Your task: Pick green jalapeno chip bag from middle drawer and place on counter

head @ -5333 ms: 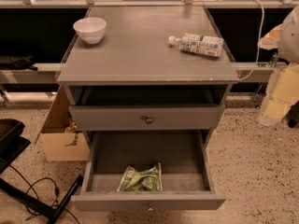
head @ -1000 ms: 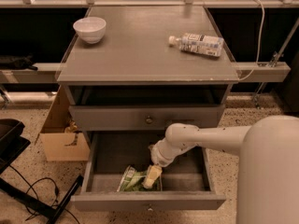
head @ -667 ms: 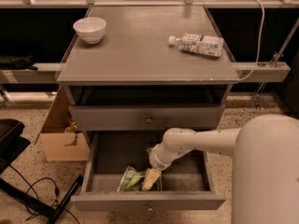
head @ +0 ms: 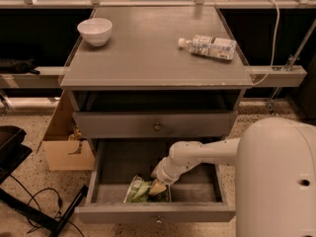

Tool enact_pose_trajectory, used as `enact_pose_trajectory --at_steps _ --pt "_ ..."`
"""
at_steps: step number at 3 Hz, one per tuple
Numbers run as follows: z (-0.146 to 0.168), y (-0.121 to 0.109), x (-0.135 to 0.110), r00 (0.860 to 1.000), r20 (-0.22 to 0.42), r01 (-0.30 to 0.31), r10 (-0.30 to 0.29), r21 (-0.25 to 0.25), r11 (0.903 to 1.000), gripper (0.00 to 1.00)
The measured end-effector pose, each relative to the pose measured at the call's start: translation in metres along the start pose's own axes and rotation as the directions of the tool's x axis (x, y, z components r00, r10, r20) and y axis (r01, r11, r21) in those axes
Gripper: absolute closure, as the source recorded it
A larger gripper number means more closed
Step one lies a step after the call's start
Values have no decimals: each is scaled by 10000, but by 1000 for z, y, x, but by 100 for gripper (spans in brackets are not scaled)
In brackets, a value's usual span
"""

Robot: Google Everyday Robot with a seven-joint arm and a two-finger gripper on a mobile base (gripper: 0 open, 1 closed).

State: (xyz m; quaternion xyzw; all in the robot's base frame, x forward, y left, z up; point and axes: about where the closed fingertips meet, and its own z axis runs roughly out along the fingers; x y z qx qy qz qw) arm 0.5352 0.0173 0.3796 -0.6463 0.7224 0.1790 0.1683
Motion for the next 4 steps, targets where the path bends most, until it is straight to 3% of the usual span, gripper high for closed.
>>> enact_pose_trajectory --at_steps 2,3,4 --pt "4 1 0 10000 -97 -10 10 -18 10000 91" --pt "-49 2 -10 9985 342 407 -421 390 9984 100" --pt "-172 -9 -54 9808 1223 1350 -1517 1352 9816 100"
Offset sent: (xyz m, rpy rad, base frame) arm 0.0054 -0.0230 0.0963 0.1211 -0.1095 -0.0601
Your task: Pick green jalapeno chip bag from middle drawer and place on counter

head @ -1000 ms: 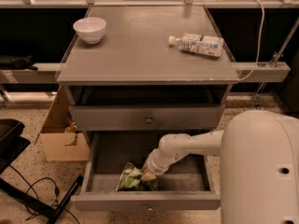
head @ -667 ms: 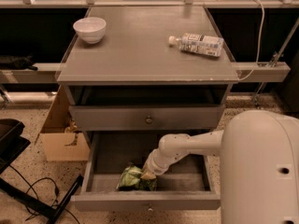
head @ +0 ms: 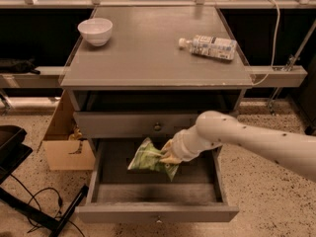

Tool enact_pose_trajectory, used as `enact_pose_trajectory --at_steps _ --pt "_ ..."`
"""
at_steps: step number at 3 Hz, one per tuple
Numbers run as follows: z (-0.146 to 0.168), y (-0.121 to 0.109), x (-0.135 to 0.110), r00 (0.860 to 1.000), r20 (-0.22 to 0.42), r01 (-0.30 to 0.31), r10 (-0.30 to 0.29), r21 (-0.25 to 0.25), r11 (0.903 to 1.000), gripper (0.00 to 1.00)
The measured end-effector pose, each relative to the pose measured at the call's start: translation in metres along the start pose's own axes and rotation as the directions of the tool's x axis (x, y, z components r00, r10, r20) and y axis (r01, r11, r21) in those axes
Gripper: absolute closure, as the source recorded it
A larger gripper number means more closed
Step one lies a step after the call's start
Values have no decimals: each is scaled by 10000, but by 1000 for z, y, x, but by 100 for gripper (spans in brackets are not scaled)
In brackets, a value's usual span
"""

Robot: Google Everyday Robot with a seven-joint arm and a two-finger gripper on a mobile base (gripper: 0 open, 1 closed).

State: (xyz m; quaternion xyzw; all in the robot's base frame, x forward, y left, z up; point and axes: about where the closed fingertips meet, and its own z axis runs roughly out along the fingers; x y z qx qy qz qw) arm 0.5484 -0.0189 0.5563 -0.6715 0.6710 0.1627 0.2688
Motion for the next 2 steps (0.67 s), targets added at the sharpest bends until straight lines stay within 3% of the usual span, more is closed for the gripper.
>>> enact_pose_trajectory --at_steps 1,2 --pt "-114 -39 -44 9894 251 1407 -1434 862 9863 100" --pt "-203 -63 -86 9646 -89 2629 -2637 1168 9577 100"
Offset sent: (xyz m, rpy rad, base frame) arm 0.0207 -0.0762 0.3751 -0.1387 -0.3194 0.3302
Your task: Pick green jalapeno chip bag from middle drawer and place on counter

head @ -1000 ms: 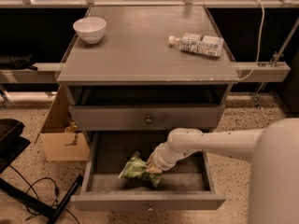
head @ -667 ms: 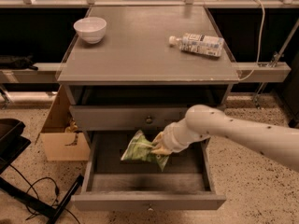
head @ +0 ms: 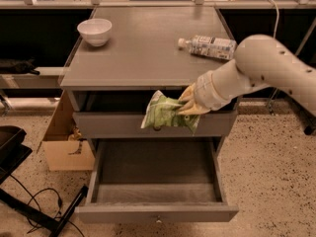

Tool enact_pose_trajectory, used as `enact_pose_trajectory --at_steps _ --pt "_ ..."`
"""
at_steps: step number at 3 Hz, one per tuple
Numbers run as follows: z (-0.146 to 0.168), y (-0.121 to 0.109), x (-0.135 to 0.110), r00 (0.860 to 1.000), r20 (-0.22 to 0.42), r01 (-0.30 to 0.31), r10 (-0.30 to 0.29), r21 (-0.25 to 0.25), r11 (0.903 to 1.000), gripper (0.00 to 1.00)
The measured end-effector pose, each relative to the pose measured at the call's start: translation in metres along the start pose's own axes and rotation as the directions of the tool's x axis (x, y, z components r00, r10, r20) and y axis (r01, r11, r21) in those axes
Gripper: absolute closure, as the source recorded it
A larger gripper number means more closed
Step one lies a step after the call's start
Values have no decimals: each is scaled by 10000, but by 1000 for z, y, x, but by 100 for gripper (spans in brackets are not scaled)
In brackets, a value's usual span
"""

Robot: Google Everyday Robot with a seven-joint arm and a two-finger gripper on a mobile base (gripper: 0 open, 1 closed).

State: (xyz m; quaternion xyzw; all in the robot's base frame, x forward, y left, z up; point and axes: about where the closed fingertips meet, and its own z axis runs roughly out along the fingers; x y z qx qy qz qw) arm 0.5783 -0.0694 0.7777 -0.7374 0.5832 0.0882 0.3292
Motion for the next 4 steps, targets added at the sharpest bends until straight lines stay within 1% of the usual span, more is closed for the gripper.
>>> enact_pose_trajectory --at_steps 1,2,3,4 --pt "-77 -43 -43 9930 -507 1079 -1068 195 9940 100" --pt "-122 -75 -80 9812 -877 1718 -1719 -77 9851 100" --pt "-140 -113 -121 9709 -853 2233 -2239 -165 9746 100" --pt "-126 -166 -157 9707 -507 2368 -2350 339 9710 100"
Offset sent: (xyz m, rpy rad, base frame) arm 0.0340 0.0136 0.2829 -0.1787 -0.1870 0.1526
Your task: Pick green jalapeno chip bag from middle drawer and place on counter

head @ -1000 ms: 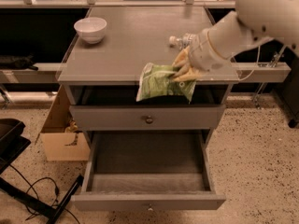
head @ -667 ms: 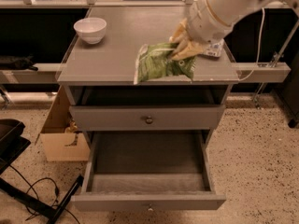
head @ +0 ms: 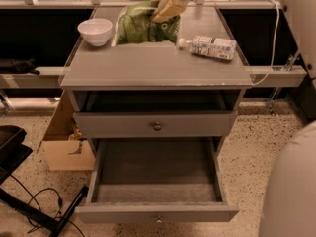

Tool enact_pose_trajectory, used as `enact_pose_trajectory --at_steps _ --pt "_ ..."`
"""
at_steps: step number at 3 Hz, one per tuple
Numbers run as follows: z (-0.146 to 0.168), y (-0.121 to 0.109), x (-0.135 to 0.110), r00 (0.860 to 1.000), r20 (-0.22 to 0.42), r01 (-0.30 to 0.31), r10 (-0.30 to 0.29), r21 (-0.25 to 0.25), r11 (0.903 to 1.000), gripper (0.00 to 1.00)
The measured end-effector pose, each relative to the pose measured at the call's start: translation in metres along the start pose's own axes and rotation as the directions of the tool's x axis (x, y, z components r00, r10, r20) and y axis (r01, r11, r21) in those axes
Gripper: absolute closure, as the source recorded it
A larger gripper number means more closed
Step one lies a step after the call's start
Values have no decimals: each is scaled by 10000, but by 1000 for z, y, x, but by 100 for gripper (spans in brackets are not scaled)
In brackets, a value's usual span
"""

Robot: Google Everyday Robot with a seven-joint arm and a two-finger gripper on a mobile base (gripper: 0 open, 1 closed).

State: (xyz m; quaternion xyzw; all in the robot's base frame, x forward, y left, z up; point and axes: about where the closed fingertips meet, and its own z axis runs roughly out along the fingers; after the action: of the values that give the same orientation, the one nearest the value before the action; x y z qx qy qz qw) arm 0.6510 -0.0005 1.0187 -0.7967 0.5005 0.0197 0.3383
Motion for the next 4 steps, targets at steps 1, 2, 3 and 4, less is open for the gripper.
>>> enact_pose_trajectory --at_steps 1,2,3,4 --pt "19 -33 -6 9996 189 -221 211 526 9984 100" --pt "59 -49 -2 9973 496 -592 548 905 9941 100" --pt "63 -57 -4 9968 582 -615 549 1178 9911 82" --pt "63 -57 -4 9968 582 -615 549 1178 9911 51"
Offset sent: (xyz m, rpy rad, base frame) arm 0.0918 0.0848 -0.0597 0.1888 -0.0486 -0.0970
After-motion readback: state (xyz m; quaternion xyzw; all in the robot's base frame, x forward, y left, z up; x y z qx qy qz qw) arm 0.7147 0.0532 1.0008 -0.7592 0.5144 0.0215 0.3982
